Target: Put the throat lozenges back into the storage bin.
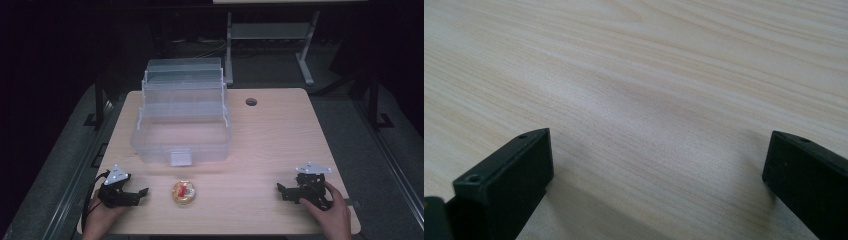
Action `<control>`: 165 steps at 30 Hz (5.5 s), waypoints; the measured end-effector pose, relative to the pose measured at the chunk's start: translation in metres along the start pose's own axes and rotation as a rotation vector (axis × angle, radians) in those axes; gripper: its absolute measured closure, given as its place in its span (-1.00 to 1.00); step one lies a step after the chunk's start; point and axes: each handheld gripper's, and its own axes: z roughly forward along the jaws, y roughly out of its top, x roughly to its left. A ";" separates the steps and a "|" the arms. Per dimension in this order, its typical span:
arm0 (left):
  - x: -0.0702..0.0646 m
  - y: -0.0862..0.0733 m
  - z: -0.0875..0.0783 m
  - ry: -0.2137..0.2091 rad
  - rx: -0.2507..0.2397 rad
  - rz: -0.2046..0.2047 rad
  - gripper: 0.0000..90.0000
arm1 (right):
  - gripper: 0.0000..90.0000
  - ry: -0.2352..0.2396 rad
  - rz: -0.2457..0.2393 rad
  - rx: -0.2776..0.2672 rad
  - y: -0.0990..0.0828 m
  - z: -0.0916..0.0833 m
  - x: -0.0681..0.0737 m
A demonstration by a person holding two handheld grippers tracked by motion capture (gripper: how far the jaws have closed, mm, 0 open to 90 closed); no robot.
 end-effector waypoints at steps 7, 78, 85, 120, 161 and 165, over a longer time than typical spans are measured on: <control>0.000 0.000 0.000 0.000 0.000 0.000 -0.75 | -1.00 0.000 0.000 0.000 0.000 0.000 0.000; -0.029 0.038 -0.009 -0.123 0.033 0.105 -0.69 | -1.00 0.000 -0.002 0.000 0.000 0.000 0.000; -0.031 0.043 -0.009 -0.133 0.030 0.116 -0.65 | -1.00 0.000 -0.003 0.000 0.000 0.000 0.000; -0.063 0.075 0.005 -0.219 0.055 0.219 -0.65 | -1.00 0.000 -0.002 0.000 0.000 0.000 0.000; -0.096 0.097 0.033 -0.310 0.179 0.329 -0.65 | -1.00 0.000 -0.002 0.000 0.000 0.000 0.000; -0.099 0.098 0.037 -0.314 0.203 0.344 -0.66 | -1.00 0.000 -0.002 0.000 0.000 0.000 0.000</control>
